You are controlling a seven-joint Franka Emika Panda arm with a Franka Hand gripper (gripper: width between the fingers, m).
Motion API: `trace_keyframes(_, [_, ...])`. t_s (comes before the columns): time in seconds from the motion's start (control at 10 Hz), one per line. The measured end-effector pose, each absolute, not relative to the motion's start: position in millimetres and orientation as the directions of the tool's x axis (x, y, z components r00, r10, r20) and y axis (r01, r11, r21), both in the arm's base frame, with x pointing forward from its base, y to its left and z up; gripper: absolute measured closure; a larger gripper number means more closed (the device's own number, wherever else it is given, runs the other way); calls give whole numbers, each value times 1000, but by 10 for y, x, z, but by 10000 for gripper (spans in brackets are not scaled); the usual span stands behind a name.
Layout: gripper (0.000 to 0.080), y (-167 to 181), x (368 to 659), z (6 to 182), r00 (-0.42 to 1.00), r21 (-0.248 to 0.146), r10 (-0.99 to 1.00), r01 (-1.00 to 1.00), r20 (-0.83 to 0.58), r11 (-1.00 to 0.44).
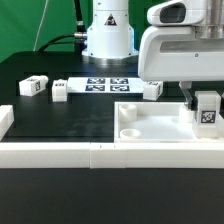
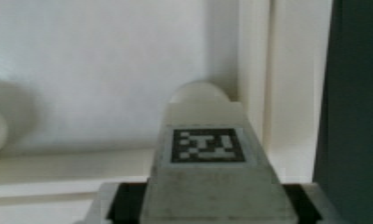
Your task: Assemble one leg
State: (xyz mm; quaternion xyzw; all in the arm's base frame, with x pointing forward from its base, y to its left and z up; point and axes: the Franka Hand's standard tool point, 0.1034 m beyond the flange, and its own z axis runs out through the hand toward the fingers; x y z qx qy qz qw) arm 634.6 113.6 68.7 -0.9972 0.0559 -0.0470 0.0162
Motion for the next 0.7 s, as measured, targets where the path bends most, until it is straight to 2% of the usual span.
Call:
trace_keyframes(0.2, [508, 1157, 6341, 689, 922, -77, -377, -371, 92, -926])
trace_keyframes(0.4, [508, 1162, 6333, 691, 827, -106, -556, -547, 81, -830])
trace_keyframes(0.7, [508, 1175, 6319, 687, 535, -141, -844, -834, 26, -533])
